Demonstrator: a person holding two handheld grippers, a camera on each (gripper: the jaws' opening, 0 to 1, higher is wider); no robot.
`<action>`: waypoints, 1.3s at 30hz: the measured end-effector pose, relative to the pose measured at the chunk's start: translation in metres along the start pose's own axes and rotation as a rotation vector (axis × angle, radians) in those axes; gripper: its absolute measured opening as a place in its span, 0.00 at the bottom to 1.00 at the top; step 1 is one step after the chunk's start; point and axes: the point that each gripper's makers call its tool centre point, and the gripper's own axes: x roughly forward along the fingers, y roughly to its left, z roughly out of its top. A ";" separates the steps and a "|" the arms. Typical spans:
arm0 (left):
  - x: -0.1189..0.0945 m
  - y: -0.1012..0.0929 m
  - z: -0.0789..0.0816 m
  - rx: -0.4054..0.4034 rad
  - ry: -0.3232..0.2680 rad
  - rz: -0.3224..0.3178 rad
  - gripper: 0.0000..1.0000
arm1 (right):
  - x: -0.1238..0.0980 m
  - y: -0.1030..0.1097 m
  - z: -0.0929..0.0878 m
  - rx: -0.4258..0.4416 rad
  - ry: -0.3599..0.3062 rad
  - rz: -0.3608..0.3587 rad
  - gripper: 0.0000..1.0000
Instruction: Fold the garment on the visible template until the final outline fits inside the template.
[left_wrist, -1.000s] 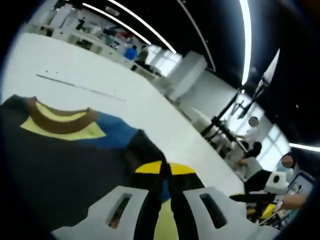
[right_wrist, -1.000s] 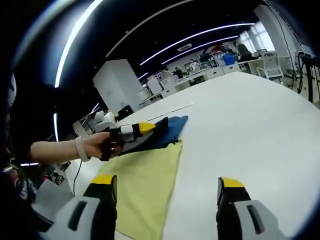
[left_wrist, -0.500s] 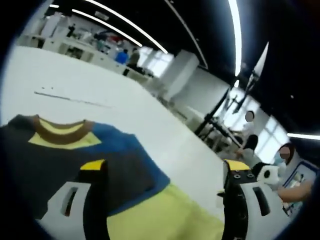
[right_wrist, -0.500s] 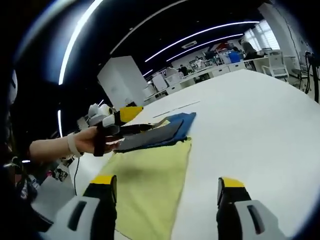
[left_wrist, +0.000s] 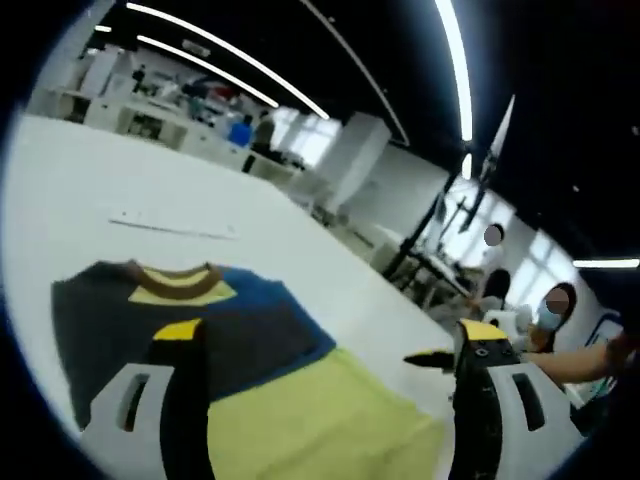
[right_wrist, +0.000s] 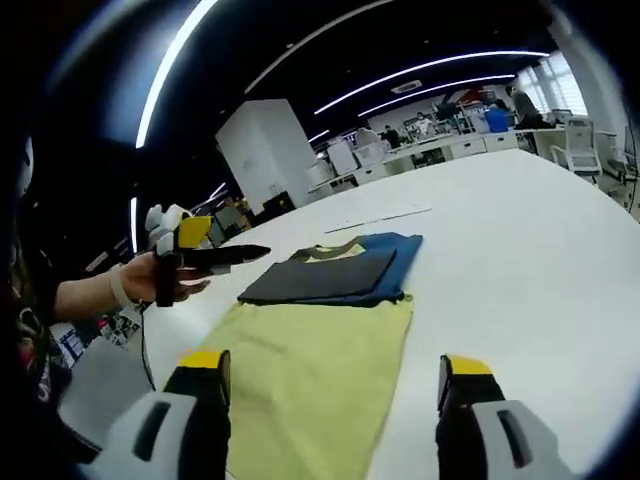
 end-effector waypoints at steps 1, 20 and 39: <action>-0.010 0.005 -0.006 0.005 0.012 0.024 0.99 | 0.001 0.002 -0.001 -0.002 0.005 0.002 0.87; -0.143 0.006 -0.037 -0.013 0.061 0.220 0.89 | -0.016 0.019 -0.022 -0.122 0.096 -0.017 0.89; -0.176 0.023 -0.096 -0.040 0.215 0.277 0.85 | -0.042 0.004 -0.048 -0.166 0.156 -0.068 0.82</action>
